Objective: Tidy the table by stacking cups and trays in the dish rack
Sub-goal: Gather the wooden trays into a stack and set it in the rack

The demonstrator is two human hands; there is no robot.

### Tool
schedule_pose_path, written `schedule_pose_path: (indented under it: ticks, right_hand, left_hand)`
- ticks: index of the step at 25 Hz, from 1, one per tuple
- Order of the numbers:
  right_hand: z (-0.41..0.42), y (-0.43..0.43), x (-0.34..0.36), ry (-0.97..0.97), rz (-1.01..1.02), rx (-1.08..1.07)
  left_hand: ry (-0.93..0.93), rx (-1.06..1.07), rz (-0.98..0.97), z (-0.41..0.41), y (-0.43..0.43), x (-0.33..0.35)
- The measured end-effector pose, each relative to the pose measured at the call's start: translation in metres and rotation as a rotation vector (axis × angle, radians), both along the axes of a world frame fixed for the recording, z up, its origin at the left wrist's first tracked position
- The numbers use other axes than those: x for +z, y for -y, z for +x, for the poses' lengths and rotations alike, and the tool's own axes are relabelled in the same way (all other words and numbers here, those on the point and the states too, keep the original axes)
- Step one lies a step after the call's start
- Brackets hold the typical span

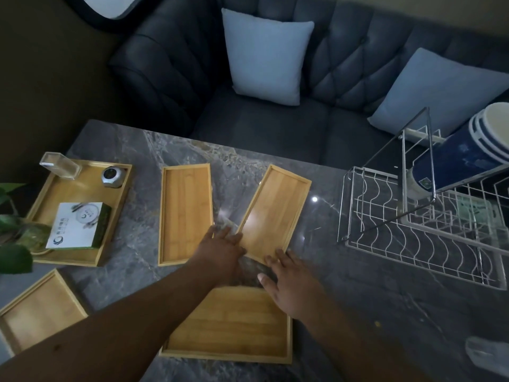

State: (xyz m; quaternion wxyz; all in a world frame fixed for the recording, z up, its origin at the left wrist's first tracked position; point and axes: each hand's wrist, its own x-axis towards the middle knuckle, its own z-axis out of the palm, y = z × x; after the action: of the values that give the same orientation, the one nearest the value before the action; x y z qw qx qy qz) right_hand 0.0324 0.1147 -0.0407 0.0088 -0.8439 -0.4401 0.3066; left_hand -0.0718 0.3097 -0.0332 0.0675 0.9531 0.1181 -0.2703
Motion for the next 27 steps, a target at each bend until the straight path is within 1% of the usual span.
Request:
schedule_pose_path:
  ticks: [4, 6, 8, 9, 10, 11, 12, 13, 14, 16, 17, 19, 21, 22, 24, 27]
  right_hand:
    - [-0.016, -0.016, 0.007, -0.054, 0.024, 0.018]
    - [-0.014, -0.026, 0.011, -0.047, 0.054, 0.058]
    - [0.002, -0.035, 0.014, 0.039, 0.18, 0.109]
    - [0.016, -0.04, 0.015, 0.106, 0.26, 0.12]
    - [0.034, -0.045, 0.015, 0.174, 0.321, 0.112]
    - [0.054, -0.05, 0.014, 0.238, 0.347, 0.088]
    - [0.076, -0.057, 0.012, 0.29, 0.324, 0.047]
    - [0.096, -0.064, 0.01, 0.321, 0.245, -0.009]
    - [0.113, -0.071, 0.007, 0.327, 0.14, -0.067]
    - [0.141, -0.084, 0.0, 0.28, -0.019, -0.157]
    - [0.151, -0.088, -0.004, 0.246, -0.061, -0.191]
    - [0.163, -0.094, -0.009, 0.163, -0.082, -0.265]
    - [0.167, -0.098, -0.013, 0.08, -0.061, -0.347]
    - [0.165, -0.099, -0.014, 0.076, -0.052, -0.368]
    - [0.162, -0.101, -0.016, 0.107, -0.029, -0.399]
    - [0.166, -0.103, -0.011, 0.099, 0.004, -0.504]
  left_hand:
    - [-0.014, 0.045, 0.064, 0.011, -0.018, 0.002]
    - [-0.004, 0.049, 0.085, 0.016, -0.024, 0.003]
    - [0.064, 0.093, 0.094, 0.017, -0.025, 0.003]
    - [0.129, 0.164, 0.083, 0.015, -0.024, 0.003]
    - [0.193, 0.281, 0.056, 0.013, -0.023, 0.001]
    - [0.231, 0.446, -0.002, 0.01, -0.02, 0.002]
    - [0.225, 0.628, -0.08, 0.008, -0.017, 0.003]
    - [0.17, 0.775, -0.153, 0.007, -0.013, 0.003]
    - [0.101, 0.866, -0.221, 0.008, -0.01, 0.002]
    - [-0.002, 1.015, -0.418, 0.01, -0.003, -0.002]
    - [-0.006, 1.147, -0.556, 0.011, 0.0, -0.004]
    - [0.052, 1.481, -0.876, 0.012, 0.005, -0.005]
    - [0.127, 1.725, -1.092, 0.016, 0.009, -0.001]
    - [0.163, 1.805, -1.16, 0.019, 0.01, 0.001]
    - [0.217, 1.904, -1.231, 0.026, 0.01, 0.004]
    - [0.231, 1.935, -1.208, 0.035, 0.012, 0.01]
